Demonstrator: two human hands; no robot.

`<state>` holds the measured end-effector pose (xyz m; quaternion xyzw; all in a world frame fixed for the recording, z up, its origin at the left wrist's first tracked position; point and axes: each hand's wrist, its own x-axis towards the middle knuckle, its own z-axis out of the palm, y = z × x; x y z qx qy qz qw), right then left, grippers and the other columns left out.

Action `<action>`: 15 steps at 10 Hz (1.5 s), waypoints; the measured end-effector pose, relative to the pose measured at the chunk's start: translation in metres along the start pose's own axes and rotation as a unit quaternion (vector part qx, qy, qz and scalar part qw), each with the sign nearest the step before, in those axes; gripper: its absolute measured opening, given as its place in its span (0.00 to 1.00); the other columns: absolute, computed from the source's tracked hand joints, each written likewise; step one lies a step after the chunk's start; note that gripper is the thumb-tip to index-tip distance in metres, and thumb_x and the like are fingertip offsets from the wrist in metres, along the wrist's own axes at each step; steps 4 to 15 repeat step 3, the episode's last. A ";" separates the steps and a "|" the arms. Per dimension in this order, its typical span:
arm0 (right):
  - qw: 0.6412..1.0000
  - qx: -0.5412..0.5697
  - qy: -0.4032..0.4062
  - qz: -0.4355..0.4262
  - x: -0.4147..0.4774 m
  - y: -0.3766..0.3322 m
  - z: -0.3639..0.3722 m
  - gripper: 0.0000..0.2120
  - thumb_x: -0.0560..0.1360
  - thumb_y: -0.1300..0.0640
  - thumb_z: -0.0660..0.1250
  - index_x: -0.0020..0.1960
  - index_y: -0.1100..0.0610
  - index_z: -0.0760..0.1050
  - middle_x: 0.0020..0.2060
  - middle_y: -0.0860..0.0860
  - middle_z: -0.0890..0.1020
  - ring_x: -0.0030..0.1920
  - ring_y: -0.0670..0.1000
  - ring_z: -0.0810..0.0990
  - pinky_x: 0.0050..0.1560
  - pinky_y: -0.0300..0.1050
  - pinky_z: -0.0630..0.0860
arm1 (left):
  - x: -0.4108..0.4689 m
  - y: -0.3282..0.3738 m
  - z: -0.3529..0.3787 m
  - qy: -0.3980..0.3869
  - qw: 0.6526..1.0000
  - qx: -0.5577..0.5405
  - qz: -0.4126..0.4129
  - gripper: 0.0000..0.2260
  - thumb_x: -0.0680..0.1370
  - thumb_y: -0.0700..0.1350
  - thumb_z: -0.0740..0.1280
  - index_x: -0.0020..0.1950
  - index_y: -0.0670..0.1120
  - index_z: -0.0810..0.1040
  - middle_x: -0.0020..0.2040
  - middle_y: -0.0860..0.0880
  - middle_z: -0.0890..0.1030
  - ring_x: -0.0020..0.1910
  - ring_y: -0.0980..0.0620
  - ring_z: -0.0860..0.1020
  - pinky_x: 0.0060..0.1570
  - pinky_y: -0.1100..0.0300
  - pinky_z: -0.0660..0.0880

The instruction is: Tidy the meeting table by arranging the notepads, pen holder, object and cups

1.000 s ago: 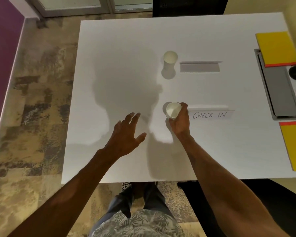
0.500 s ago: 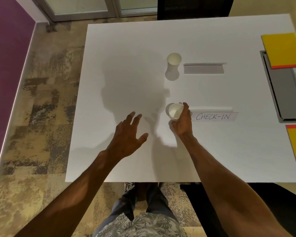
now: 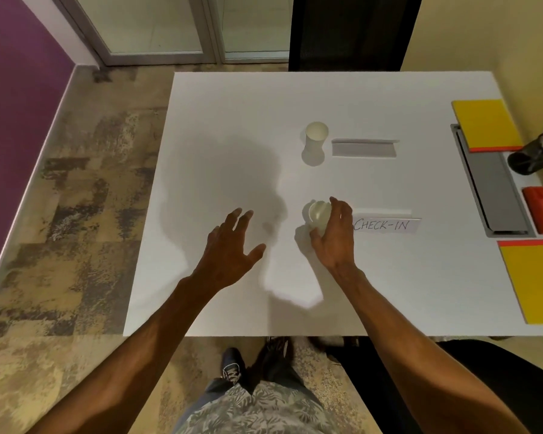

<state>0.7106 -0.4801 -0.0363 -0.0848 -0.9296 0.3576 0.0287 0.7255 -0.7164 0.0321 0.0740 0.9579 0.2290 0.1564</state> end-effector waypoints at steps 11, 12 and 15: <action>0.991 0.001 -0.039 -0.130 -0.044 -0.101 0.011 0.27 0.73 0.63 0.65 0.71 0.63 0.67 0.67 0.60 0.69 0.62 0.61 0.73 0.60 0.58 0.74 | -0.050 -0.056 -0.038 0.068 0.997 -0.026 -0.017 0.35 0.78 0.60 0.64 0.80 0.49 0.55 0.80 0.46 0.56 0.77 0.45 0.60 0.74 0.44 0.59; 0.991 0.001 -0.039 -0.130 -0.044 -0.101 0.011 0.27 0.73 0.63 0.65 0.71 0.63 0.67 0.67 0.60 0.69 0.62 0.61 0.73 0.60 0.58 0.74 | -0.050 -0.056 -0.038 0.068 0.997 -0.026 -0.017 0.35 0.78 0.60 0.64 0.80 0.49 0.55 0.80 0.46 0.56 0.77 0.45 0.60 0.74 0.44 0.59; 0.991 0.001 -0.039 -0.130 -0.044 -0.101 0.011 0.27 0.73 0.63 0.65 0.71 0.63 0.67 0.67 0.60 0.69 0.62 0.61 0.73 0.60 0.58 0.74 | -0.050 -0.056 -0.038 0.068 0.997 -0.026 -0.017 0.35 0.78 0.60 0.64 0.80 0.49 0.55 0.80 0.46 0.56 0.77 0.45 0.60 0.74 0.44 0.59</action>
